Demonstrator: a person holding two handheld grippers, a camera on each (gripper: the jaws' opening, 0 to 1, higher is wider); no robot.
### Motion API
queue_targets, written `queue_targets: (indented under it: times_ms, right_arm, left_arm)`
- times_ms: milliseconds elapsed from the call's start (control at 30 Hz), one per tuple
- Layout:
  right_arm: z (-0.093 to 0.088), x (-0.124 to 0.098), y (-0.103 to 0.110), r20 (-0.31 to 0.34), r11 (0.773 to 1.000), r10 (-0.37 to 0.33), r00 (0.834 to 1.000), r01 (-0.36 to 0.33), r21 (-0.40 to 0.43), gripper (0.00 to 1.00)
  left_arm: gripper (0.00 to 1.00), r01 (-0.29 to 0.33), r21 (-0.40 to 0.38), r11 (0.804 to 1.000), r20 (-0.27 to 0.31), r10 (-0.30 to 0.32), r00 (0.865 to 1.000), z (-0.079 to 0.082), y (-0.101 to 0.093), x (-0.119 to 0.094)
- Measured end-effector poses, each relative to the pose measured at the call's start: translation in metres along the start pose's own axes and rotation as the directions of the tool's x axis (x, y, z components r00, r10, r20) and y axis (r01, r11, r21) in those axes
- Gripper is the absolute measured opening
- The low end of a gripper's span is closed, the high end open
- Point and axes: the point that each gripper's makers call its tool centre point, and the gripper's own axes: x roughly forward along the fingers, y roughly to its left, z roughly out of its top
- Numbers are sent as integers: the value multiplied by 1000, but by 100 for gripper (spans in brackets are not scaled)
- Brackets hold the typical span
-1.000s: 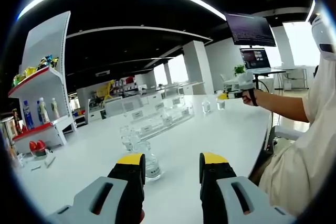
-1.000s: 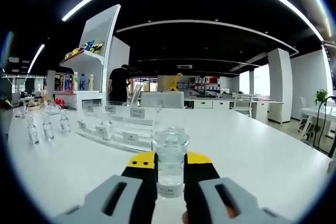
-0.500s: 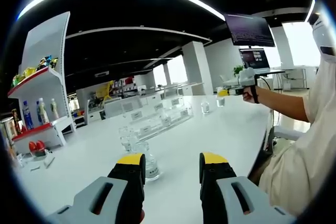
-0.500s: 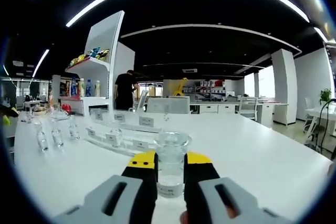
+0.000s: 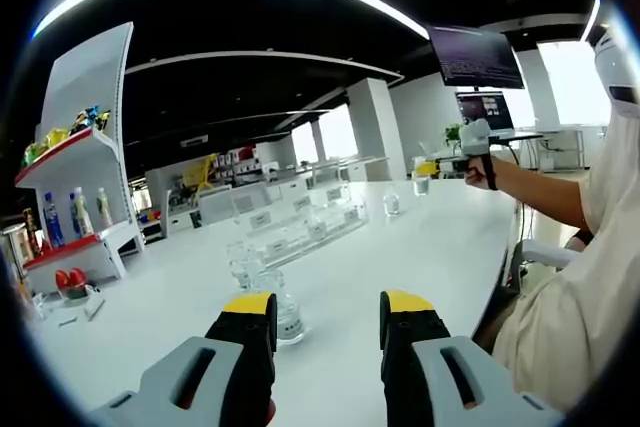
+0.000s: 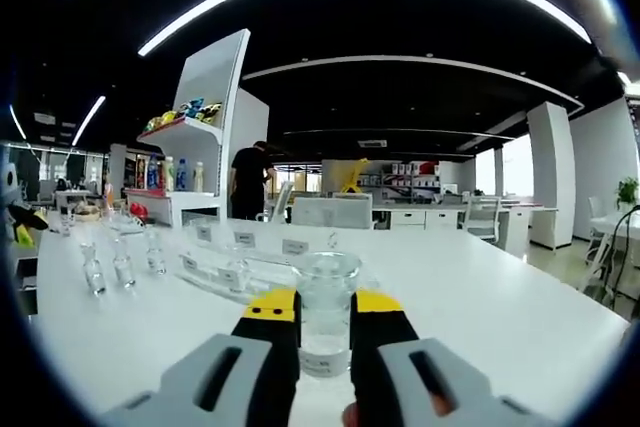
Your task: Identify the label on the chemical reagent bottle, grasp the chemical reagent bottle, and place it in the designated position on the reagent rack
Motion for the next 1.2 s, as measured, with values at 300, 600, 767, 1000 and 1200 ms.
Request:
queue_targets:
  times_ms: [300,600,767,1000,1200]
  right_arm:
    - [20,2,7,19,1000,18,1000,-18,-7,18]
    - [38,1,13,33,1000,31,999,-31,-5,18]
    - [49,1,16,42,999,36,998,-35,-9,18]
    - [66,8,18,63,999,50,997,-49,-17,18]
    - [81,20,17,79,997,70,994,-69,-15,18]
  left_arm:
    - [42,-1,1,1000,1,1,1000,0,0,-1]
    - [42,5,1,1000,-5,-5,1000,-1,-2,0]
    - [42,2,-4,1000,-6,-2,1000,-2,0,0]
    - [42,-3,-9,1000,-7,3,1000,-3,2,-1]
    - [42,-4,-11,1000,-5,4,1000,-2,2,-2]
